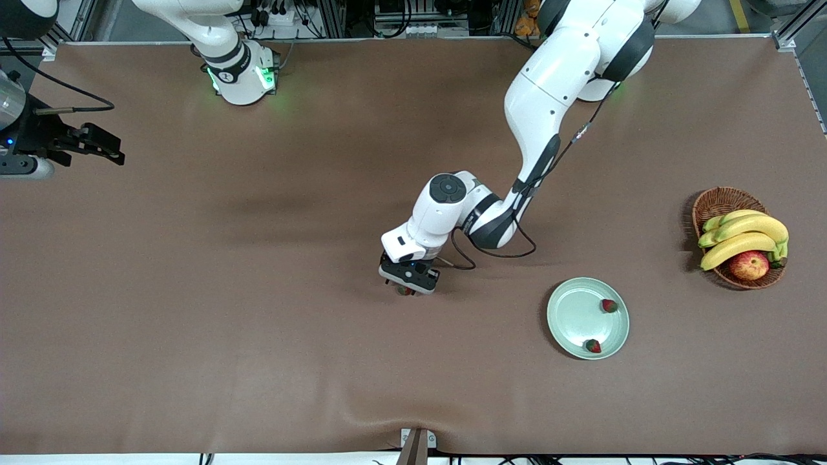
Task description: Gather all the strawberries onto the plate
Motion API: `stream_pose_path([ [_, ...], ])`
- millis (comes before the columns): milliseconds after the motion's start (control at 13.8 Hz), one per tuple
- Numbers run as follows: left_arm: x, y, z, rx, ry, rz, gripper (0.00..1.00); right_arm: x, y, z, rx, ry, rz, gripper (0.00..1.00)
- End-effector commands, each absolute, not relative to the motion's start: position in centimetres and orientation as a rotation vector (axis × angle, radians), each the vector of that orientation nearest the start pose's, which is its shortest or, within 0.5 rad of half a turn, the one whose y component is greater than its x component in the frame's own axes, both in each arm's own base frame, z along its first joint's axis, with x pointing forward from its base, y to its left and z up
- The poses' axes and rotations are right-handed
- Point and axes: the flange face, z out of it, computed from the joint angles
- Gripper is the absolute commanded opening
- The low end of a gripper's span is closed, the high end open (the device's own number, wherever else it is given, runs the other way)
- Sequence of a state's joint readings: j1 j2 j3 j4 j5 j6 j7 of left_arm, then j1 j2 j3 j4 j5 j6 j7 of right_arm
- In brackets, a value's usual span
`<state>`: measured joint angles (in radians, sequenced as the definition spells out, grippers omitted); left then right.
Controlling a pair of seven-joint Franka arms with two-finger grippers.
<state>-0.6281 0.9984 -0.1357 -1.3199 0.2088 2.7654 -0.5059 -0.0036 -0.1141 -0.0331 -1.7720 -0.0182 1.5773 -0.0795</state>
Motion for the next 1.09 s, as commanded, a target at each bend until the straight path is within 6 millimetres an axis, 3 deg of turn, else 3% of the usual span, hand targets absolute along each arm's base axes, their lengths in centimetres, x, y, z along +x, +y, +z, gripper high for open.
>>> stream_pose_path([
  [0, 57.9, -52.0, 18.2, -3.256, 0.612, -0.693, 0.65, 51.6, -3.6, 59.5, -3.152, -0.063, 0.128, 1.0],
  [145, 57.9, -52.0, 18.1, -3.25, 0.629, -0.692, 0.56, 51.3, -4.6, 59.5, -3.108, 0.048, 0.13, 1.0],
  [363, 57.8, -52.0, 17.9, -3.248, 0.634, -0.688, 0.56, 51.1, -5.6, 59.6, -3.078, 0.115, 0.123, 1.0],
  [508, 57.2, -52.6, 17.8, -3.247, 0.652, -0.684, 0.56, 50.7, -4.9, 60.6, -3.082, 0.122, 0.094, 1.0],
  [653, 57.2, -52.3, 16.9, -3.241, 0.651, -0.669, 0.56, 50.3, -2.7, 61.2, -3.086, 0.178, 0.106, 1.0],
  [725, 57.4, -52.1, 16.8, -3.232, 0.656, -0.671, 0.48, 50.1, -1.5, 61.4, -3.094, 0.185, 0.132, 1.0],
  [870, 57.5, -52.0, 16.9, -3.214, 0.697, -0.679, 0.3, 50.3, -1.3, 61.2, -3.104, 0.152, 0.132, 1.0],
  [1015, 57.6, -51.9, 17.0, -3.209, 0.709, -0.682, 0.02, 50.6, -1.7, 61.8, -3.122, 0.082, 0.103, 1.0],
])
